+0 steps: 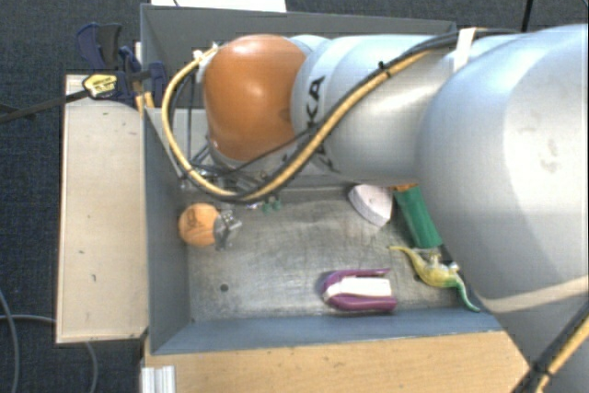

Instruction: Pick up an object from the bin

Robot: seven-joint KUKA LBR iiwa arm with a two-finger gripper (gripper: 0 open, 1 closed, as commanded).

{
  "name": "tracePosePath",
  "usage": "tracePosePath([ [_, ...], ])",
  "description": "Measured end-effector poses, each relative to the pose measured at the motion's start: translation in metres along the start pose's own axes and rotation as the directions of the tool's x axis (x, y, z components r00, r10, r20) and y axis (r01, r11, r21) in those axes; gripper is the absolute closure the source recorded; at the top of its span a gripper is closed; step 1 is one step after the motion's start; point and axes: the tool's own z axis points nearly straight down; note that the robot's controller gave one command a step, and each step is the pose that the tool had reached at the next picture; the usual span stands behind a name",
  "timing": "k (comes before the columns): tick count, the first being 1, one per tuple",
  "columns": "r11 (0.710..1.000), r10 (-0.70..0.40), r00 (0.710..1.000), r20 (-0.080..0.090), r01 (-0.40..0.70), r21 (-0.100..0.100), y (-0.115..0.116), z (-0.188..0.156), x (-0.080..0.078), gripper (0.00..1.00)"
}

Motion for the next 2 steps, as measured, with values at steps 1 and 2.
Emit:
tracePosePath([
  [1, 0.992, -0.124, 0.992, 0.002, 0.124, 0.005, -0.0051, 0.0588, 0.0002, 0.00],
  [2, 0.981, -0.196, 0.981, 0.007, 0.196, 0.004, -0.0045, 0.0575, -0.0021, 1.00],
])
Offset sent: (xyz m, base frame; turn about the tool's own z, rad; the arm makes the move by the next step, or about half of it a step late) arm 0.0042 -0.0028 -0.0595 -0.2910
